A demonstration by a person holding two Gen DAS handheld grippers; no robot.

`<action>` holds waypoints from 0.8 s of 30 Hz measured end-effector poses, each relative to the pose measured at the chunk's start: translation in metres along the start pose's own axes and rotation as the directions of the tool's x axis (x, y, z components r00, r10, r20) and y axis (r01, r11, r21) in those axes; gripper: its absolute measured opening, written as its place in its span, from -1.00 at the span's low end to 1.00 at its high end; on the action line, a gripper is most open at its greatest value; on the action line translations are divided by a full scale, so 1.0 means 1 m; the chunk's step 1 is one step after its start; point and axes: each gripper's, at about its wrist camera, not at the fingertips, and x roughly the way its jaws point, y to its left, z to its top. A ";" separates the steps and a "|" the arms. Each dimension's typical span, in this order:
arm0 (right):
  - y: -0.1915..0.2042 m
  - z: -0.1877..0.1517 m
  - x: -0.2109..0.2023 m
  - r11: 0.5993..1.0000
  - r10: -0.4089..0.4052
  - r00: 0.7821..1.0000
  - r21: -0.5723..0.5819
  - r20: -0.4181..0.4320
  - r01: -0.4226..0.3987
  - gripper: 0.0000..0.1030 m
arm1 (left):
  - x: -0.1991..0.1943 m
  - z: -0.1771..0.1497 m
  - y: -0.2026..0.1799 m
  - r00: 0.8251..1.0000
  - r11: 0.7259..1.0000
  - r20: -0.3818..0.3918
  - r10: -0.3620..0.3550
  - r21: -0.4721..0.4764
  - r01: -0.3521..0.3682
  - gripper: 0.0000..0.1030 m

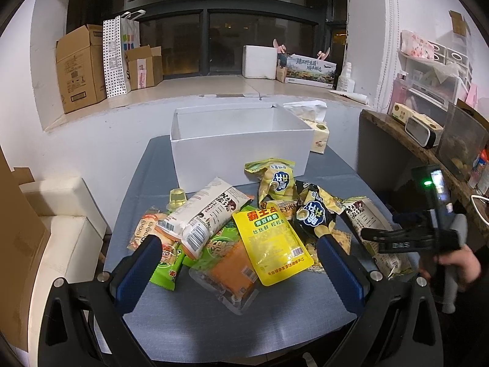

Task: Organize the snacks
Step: 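Grasp the long white-and-green snack bag with the right gripper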

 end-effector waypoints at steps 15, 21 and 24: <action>-0.010 -0.003 0.023 1.000 -0.007 0.998 0.011 -0.056 0.008 -0.06 | 0.012 -0.005 0.015 1.000 1.000 -0.015 -0.025 -0.003 0.025 1.00; -0.003 -0.002 -0.020 1.000 0.019 0.999 0.010 0.037 -0.019 -0.07 | 0.046 0.003 0.033 0.998 0.996 -0.042 -0.044 0.079 0.047 1.00; 0.003 0.000 -0.051 0.999 0.046 0.993 -0.002 0.107 -0.046 -0.07 | 0.070 0.010 0.040 0.994 0.984 -0.079 -0.076 0.153 0.087 1.00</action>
